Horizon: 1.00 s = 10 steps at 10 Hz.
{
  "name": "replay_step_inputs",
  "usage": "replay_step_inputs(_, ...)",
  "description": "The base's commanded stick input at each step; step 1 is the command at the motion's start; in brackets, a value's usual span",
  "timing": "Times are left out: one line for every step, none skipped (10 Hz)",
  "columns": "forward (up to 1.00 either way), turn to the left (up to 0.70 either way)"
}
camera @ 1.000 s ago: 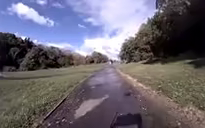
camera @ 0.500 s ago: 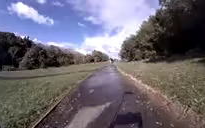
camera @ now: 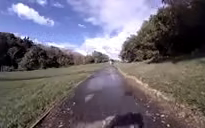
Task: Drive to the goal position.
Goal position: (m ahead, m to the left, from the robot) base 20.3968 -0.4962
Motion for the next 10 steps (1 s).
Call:
replay_step_inputs(0.70,0.01)
replay_step_inputs(0.70,0.01)
replay_step_inputs(0.70,0.01)
replay_step_inputs(0.70,0.01)
replay_step_inputs(0.70,0.01)
replay_step_inputs(0.70,0.01)
replay_step_inputs(0.70,0.01)
replay_step_inputs(0.70,0.01)
replay_step_inputs(0.70,0.01)
replay_step_inputs(0.70,0.01)
